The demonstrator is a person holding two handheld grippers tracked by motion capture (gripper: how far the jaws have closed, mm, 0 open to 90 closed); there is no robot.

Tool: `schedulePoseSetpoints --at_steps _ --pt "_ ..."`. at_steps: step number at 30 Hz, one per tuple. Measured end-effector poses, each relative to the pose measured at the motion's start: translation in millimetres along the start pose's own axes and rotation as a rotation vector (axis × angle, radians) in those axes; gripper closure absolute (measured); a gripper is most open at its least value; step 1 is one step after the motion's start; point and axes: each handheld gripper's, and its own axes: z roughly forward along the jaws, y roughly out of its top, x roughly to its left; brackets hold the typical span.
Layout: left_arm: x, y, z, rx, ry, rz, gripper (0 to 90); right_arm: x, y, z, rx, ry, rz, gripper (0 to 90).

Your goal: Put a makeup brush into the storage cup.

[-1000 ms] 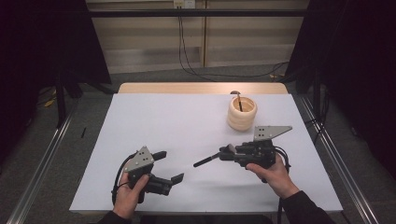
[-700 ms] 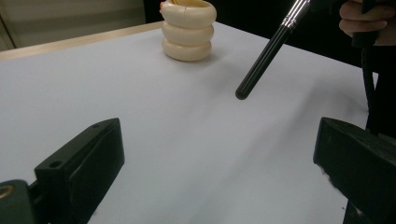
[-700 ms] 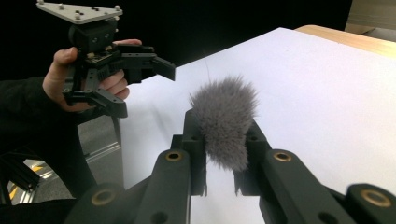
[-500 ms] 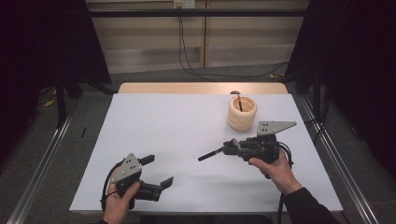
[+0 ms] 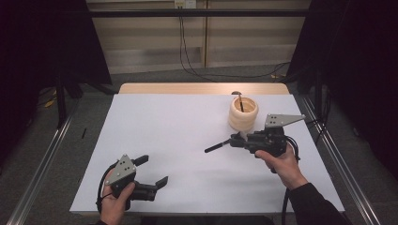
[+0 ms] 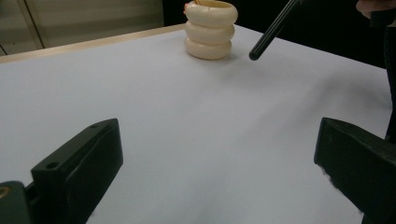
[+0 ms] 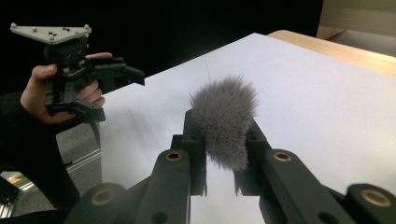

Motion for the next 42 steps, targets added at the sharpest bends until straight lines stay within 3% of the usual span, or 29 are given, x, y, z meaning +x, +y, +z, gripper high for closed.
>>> schedulePoseSetpoints --at_steps 20,26,31,42 --pt "0.0 -0.4 -0.9 -0.003 0.001 -0.003 1.2 -23.9 29.8 -16.9 0.01 -0.097 0.002 77.1" --pt "-0.3 -0.4 -3.0 -0.015 -0.017 0.041 1.0 -35.1 38.4 -24.7 0.011 -0.134 0.013 77.1" --pt "1.5 -1.5 -2.0 -0.011 -0.009 0.01 1.3 -43.2 45.9 -30.9 0.012 -0.157 0.02 77.1" --pt "3.0 -1.2 -4.2 -0.025 0.005 0.014 1.2 -64.5 59.1 -39.8 0.02 -0.231 0.028 77.1"
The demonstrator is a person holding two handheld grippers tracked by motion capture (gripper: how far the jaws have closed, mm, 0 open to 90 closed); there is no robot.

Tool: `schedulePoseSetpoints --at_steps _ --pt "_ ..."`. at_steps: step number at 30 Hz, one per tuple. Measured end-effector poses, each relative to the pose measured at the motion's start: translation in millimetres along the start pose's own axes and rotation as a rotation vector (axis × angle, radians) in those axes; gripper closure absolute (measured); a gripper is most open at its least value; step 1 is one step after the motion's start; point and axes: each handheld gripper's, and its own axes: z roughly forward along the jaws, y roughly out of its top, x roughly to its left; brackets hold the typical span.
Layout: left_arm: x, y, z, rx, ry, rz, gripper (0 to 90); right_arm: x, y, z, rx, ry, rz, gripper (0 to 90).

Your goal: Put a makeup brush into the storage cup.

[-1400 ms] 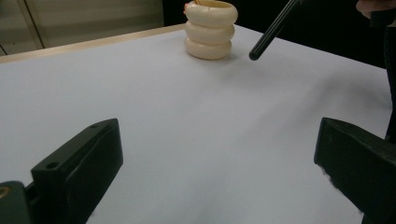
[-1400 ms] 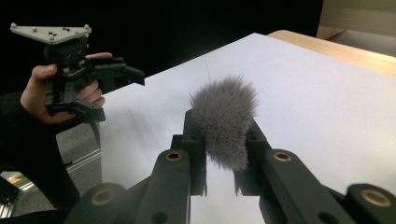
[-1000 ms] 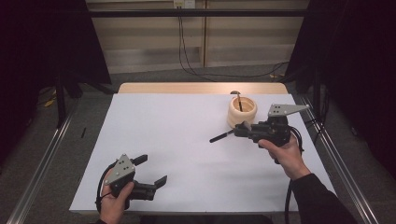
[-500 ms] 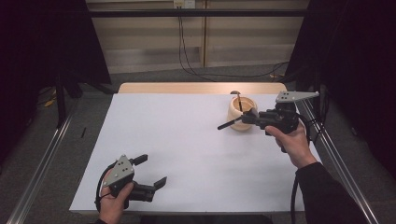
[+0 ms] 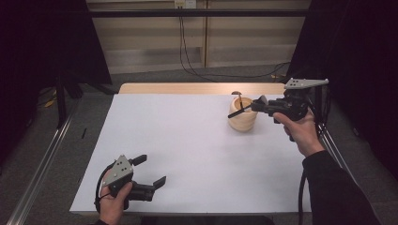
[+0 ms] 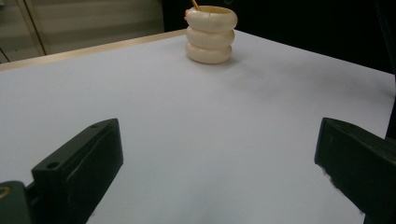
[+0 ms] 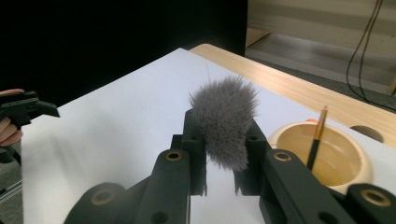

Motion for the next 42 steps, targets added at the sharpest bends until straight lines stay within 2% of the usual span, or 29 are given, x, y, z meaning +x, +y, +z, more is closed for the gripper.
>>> schedulePoseSetpoints --at_steps 12,22,29,35,36,42 --pt "1.4 0.1 -1.8 -0.007 0.01 0.011 1.2 -17.6 13.0 -8.3 0.004 -0.075 0.011 77.1" --pt "1.5 0.0 -2.3 -0.017 0.006 0.003 1.1 -31.9 14.3 -6.5 0.044 -0.13 0.018 77.1" --pt "1.6 0.2 -1.9 -0.018 0.008 0.007 1.1 -41.2 11.5 1.0 0.067 -0.172 0.035 77.1" --pt "3.3 0.2 -3.3 -0.01 0.021 0.017 1.1 -45.1 9.8 10.3 0.103 -0.185 0.027 77.1" --pt "2.8 0.0 -2.9 -0.017 0.022 0.008 1.1 -45.5 9.5 11.7 0.109 -0.186 0.028 77.1" --pt "3.6 0.1 -3.5 -0.014 0.016 0.01 1.1 -48.0 6.6 21.0 0.139 -0.193 0.029 77.1"
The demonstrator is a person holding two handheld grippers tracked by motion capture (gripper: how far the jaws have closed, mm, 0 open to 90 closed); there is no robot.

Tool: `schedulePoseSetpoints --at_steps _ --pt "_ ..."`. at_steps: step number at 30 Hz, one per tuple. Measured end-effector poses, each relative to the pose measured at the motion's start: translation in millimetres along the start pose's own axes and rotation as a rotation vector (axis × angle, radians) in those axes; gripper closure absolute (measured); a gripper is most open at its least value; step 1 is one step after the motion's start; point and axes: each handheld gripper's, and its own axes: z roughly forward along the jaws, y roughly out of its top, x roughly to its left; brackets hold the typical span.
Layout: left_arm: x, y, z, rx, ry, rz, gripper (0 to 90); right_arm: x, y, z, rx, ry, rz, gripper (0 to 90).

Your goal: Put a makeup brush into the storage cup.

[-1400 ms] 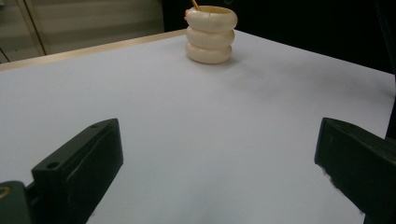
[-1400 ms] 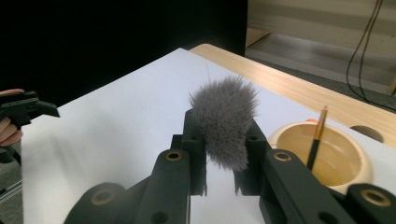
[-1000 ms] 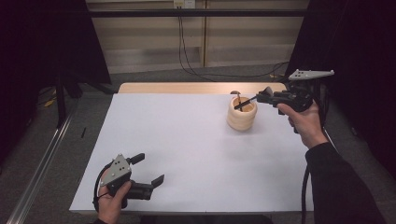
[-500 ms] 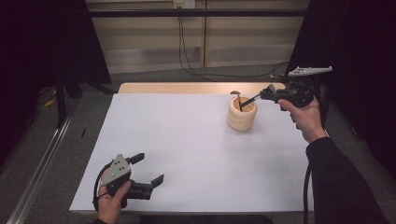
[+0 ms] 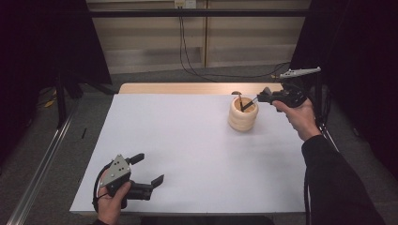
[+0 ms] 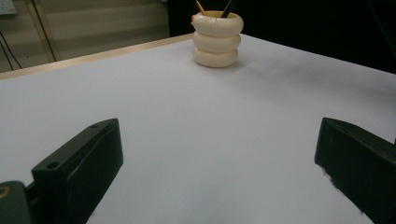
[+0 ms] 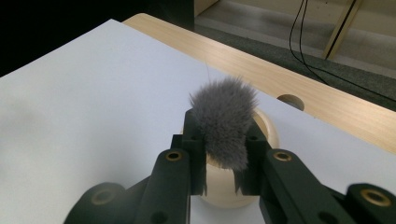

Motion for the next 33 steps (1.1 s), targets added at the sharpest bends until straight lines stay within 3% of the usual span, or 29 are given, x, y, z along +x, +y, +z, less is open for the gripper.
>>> schedulePoseSetpoints --at_steps 26,33 --pt "1.4 0.4 3.8 -0.004 0.013 -0.018 1.2 -3.2 -12.6 32.0 0.059 0.002 0.015 77.1" --pt "1.9 0.6 2.3 0.0 0.015 -0.003 1.2 -1.5 -15.8 36.3 0.064 -0.001 0.015 77.1"
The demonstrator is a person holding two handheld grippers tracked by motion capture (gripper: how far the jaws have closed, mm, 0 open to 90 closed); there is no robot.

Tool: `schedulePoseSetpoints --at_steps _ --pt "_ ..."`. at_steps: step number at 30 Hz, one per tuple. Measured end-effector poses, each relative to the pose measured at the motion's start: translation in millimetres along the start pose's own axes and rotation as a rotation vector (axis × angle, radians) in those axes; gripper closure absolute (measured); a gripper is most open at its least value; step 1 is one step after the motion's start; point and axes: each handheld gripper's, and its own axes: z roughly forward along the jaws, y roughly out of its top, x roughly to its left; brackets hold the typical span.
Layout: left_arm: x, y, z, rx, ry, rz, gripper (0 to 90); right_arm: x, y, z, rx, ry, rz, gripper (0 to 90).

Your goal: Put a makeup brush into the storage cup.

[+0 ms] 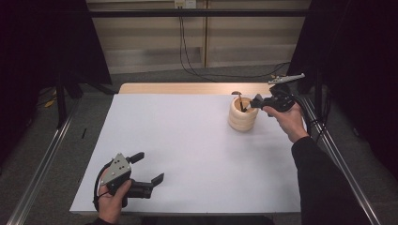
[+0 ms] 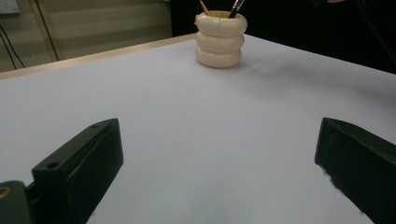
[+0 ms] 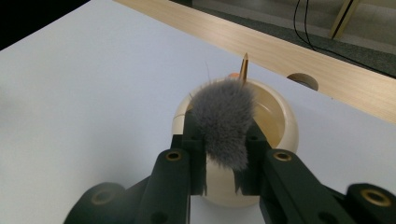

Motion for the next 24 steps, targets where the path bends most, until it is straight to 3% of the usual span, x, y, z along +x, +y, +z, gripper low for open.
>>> schedulePoseSetpoints --at_steps 19,24 --pt "0.3 -0.5 -0.9 -0.008 0.001 -0.009 1.2 -1.6 -6.9 6.6 0.005 -0.006 0.013 76.6" --pt "0.4 -0.4 -0.7 -0.007 0.002 -0.007 1.2 -2.6 -7.8 5.7 -0.004 -0.014 0.023 66.6"
